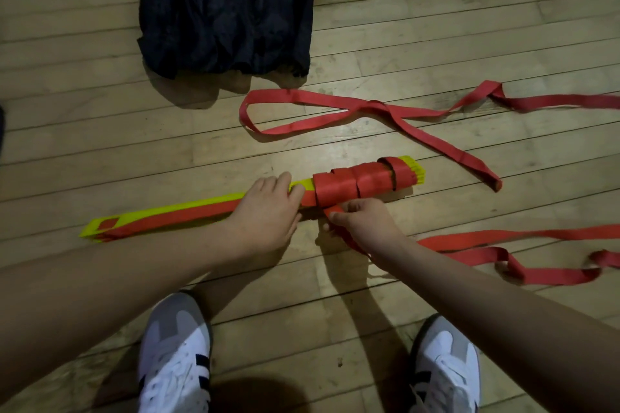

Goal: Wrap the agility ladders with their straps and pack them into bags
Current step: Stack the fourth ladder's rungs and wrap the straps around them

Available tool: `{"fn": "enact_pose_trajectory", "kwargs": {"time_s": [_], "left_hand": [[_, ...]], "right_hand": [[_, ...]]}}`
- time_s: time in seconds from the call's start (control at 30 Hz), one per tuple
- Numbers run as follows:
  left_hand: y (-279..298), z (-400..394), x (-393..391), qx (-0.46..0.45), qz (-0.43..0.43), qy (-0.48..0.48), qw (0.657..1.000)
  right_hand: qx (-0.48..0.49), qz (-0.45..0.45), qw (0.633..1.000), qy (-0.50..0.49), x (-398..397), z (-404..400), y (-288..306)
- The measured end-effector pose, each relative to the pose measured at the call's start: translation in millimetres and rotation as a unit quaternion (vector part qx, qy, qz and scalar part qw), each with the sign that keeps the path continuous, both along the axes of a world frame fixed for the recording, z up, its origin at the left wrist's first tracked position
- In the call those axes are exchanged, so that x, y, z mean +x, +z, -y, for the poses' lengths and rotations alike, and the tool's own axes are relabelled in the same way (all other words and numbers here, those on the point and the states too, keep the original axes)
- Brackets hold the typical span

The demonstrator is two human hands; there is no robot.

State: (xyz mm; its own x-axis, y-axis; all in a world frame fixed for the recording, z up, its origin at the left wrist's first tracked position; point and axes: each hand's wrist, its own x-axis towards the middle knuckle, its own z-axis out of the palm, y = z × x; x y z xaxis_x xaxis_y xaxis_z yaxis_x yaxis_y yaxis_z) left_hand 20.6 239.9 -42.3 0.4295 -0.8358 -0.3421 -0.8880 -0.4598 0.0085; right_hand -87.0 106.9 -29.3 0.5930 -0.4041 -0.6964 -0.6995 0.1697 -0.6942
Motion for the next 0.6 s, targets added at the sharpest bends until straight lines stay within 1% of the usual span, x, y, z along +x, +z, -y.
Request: {"fn": "enact_pose_trajectory", "kwargs": {"time_s": [0.07, 0.17, 0.3, 0.43, 0.53, 0.6], "left_hand": [[1, 2, -1, 0.02, -0.032, 0.001, 0.999], [3, 7, -1, 0.042, -0.047, 0.013, 0.998], [3, 15, 3, 0.033, -0.039, 0.053, 0.997], [2, 29, 14, 0.014, -0.053, 0.104, 0.993], [0, 37, 21, -0.011, -0.054, 0.128, 0.99], [-2, 43, 25, -0.027, -0.029, 0.126, 0.991]], "right_hand": [[-0.006, -0.007, 1.0, 0.014, -7, 0, -2], [-0.028, -0.015, 0.999, 0.04, -14, 2, 1], [-0.047, -0.018, 0.997, 0.061, -11, 6, 3], [-0.08, -0.023, 0.995, 0.056, -1, 15, 4], [-0.072, -0.02, 0.997, 0.033, 3, 19, 7], [-0.062, -0.023, 0.997, 0.032, 4, 19, 8]]}}
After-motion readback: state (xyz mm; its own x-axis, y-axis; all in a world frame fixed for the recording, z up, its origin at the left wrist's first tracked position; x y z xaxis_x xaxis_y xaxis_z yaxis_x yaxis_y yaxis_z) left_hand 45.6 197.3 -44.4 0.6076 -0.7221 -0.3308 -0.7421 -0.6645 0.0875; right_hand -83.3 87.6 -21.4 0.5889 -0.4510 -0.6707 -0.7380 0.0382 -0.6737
